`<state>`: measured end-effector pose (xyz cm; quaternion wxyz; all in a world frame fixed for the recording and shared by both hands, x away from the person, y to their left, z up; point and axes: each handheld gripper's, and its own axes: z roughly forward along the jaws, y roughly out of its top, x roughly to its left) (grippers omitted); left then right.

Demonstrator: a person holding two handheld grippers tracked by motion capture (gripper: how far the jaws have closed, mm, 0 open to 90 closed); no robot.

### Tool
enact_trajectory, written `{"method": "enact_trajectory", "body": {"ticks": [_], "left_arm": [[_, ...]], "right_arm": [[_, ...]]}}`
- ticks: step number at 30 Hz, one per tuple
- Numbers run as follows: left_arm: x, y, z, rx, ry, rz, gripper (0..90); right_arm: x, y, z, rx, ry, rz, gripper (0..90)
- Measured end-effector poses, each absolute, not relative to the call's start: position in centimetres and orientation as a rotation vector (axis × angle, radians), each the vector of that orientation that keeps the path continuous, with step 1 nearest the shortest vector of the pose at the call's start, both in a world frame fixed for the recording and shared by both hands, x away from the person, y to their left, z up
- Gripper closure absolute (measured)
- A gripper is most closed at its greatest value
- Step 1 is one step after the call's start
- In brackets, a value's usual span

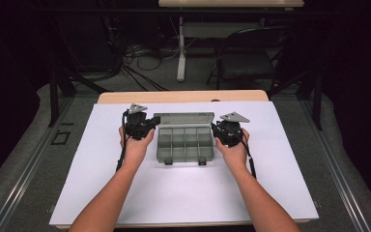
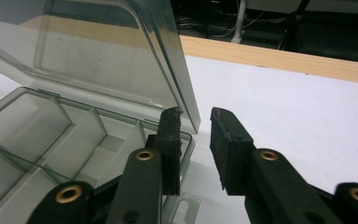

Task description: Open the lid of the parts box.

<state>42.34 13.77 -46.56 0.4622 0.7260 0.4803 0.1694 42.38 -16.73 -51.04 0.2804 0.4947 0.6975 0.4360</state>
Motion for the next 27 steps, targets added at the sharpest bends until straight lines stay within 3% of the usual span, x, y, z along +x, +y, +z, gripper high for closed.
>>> {"method": "enact_trajectory", "body": {"ticks": [27], "left_arm": [[42.5,13.8,-46.6,1.795,1.182,0.416,90.0]], "right_arm": [[44.4,-15.2,-52.9,1.347,1.833,1.123,85.1]]}}
